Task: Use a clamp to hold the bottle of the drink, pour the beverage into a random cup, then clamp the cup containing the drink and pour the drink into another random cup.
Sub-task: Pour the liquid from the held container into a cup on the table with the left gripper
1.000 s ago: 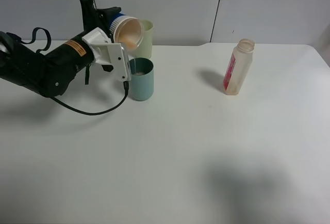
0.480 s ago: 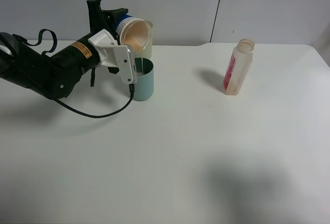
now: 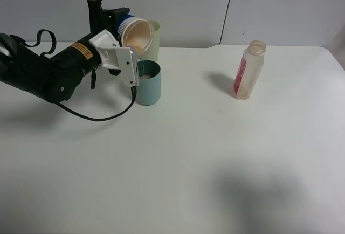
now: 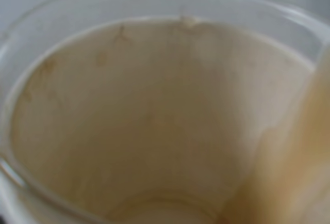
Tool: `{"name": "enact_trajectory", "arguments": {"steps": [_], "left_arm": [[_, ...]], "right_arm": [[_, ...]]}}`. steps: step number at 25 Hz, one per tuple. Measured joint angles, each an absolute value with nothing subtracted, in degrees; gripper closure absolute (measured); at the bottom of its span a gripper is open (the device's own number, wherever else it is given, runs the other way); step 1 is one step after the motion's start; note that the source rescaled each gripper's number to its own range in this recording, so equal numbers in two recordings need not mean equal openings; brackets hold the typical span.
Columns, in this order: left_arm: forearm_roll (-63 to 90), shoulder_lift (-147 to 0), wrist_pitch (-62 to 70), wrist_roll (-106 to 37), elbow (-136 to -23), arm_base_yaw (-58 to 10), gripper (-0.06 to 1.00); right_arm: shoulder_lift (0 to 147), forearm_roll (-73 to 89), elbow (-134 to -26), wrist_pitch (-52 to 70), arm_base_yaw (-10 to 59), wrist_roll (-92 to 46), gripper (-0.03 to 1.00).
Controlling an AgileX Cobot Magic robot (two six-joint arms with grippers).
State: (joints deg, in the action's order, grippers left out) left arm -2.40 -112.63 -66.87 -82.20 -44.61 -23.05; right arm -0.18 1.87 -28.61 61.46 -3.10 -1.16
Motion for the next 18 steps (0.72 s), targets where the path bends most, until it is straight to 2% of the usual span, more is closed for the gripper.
{"name": "enact_trajectory", "arguments": {"steps": [18], "left_arm": [[-1.82,-112.63,-66.87,-91.82,-44.61,-22.97,0.94]], "right_arm": [[-0.18,1.87,-28.61,61.46,-3.1,-1.16,-0.03]]}}
